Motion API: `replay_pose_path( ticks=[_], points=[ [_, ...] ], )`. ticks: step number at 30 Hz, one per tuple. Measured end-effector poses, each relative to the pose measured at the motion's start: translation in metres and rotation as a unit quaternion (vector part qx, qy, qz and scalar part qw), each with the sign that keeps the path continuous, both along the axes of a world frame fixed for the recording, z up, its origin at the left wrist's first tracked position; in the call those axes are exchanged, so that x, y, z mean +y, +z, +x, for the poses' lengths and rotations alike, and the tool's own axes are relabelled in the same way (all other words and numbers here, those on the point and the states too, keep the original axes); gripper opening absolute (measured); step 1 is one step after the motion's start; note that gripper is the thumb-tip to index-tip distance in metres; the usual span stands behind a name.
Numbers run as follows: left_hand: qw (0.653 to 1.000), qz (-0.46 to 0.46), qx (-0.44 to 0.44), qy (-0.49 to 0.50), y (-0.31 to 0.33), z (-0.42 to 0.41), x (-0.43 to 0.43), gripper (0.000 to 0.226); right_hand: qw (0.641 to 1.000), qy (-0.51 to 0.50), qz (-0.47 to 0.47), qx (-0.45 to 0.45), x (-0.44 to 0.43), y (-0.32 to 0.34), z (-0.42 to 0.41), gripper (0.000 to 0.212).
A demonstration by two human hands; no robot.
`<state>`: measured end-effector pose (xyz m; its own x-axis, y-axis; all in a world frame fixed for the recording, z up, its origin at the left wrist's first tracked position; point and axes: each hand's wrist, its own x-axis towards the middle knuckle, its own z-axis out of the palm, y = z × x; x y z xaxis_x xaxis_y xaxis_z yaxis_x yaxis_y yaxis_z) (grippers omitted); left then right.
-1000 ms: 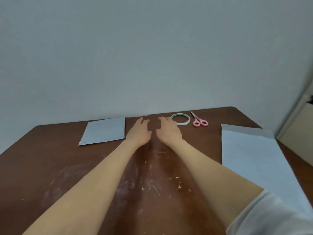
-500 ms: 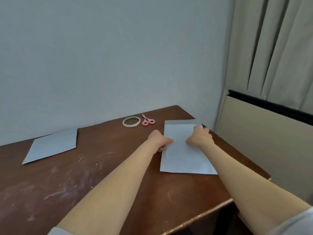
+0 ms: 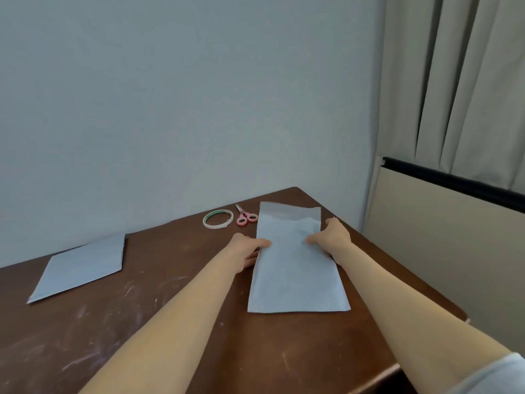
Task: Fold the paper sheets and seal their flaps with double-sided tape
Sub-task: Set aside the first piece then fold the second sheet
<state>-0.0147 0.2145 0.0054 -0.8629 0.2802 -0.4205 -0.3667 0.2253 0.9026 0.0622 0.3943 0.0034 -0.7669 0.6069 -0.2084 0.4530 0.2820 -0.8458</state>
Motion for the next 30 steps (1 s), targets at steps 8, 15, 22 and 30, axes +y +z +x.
replay_pose_path(
  ticks=[8, 15, 22, 30],
  points=[
    [1.000, -0.001, 0.011, -0.017, 0.000, -0.026, -0.016, 0.030, 0.999, -0.015, -0.045, 0.027, 0.001, -0.003, -0.036, 0.042],
    [0.995, -0.088, 0.049, -0.001, -0.001, -0.043, -0.036, 0.030, 0.991, -0.014, -0.067, 0.113, -0.010, -0.014, -0.054, 0.013],
    [0.972, -0.206, 0.116, -0.009, -0.007, -0.044, -0.038, 0.031, 0.989, -0.033, -0.111, 0.087, -0.009, -0.012, -0.046, 0.031],
    [0.955, -0.230, 0.188, -0.010, -0.012, -0.044, -0.049, 0.028, 0.986, -0.054, -0.136, 0.080, -0.013, -0.009, -0.044, 0.024]
  ],
)
